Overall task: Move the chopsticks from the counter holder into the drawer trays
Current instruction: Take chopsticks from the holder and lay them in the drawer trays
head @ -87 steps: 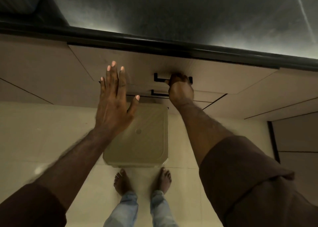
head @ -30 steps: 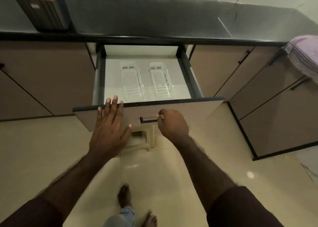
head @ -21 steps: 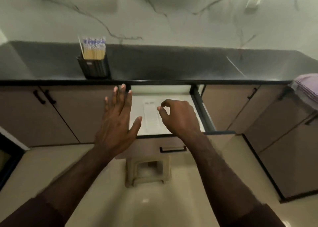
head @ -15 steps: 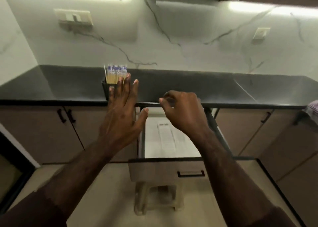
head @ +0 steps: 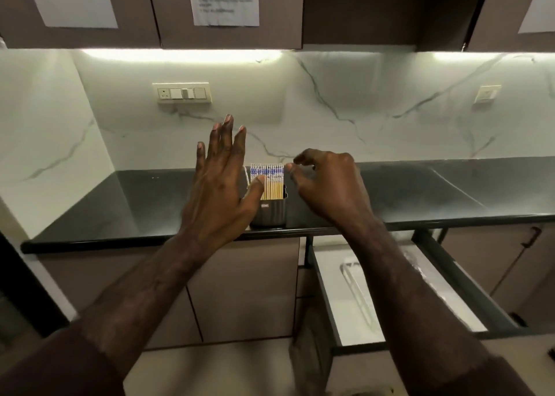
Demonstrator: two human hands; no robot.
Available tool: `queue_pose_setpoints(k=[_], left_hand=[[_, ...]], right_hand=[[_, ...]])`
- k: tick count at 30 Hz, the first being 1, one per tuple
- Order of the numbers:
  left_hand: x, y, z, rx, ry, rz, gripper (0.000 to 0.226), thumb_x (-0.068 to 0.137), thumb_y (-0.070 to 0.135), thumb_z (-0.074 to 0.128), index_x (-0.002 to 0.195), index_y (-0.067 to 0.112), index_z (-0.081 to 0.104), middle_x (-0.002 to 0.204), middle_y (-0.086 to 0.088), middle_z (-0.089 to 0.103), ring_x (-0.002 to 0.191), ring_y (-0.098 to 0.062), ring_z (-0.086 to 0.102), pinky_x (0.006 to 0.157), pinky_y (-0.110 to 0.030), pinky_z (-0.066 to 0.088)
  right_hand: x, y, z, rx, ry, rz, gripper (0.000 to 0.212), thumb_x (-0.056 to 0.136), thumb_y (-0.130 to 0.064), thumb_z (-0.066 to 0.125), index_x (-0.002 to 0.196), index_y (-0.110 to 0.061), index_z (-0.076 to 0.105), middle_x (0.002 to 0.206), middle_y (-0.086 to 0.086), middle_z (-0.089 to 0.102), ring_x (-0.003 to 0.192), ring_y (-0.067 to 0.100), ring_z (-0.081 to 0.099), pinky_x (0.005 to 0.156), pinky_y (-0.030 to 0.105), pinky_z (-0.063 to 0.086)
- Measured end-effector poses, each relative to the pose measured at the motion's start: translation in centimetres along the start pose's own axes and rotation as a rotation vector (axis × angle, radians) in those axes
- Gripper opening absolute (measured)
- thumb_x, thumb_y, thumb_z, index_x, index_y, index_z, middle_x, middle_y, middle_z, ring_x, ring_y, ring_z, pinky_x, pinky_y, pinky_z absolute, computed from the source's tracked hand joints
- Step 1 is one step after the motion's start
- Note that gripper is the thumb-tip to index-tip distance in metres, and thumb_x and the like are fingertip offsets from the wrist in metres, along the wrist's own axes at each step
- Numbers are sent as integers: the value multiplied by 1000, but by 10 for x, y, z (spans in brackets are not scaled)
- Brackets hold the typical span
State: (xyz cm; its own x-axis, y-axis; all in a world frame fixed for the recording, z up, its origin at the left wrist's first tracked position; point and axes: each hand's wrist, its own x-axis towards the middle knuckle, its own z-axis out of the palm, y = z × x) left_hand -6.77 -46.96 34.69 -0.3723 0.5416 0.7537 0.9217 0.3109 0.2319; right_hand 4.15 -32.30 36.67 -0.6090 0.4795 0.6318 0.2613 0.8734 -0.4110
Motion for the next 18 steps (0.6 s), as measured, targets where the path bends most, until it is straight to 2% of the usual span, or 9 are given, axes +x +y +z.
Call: queue_pose_setpoints(k=[7, 13, 18], left_hand=[[17, -79, 37, -9, -56, -10, 81, 89, 35, 51, 155, 10, 10, 164, -8, -1, 152, -21, -6, 123, -43, -1], [56, -148, 95, -4, -108, -31, 80, 90, 35, 51, 156, 13, 11, 165, -6, 0, 152, -18, -4, 123, -43, 2], [95, -189, 155, -32, -166, -80, 79, 90, 30, 56, 155, 11, 14, 164, -7, 3, 152, -20, 0, 123, -46, 5]], right_hand=[[48, -1, 81, 21, -26, 4, 33, 91, -43, 60, 113, -20, 70, 106, 0, 74, 88, 13, 68, 79, 34, 58], [101, 36, 163, 37, -78, 47, 33, 90, -45, 59, 112, -22, 69, 102, -1, 75, 82, 11, 68, 72, 27, 55], [150, 68, 218, 74, -188, 78, 32, 92, -41, 59, 115, -21, 67, 106, -1, 74, 85, 11, 69, 75, 33, 59]])
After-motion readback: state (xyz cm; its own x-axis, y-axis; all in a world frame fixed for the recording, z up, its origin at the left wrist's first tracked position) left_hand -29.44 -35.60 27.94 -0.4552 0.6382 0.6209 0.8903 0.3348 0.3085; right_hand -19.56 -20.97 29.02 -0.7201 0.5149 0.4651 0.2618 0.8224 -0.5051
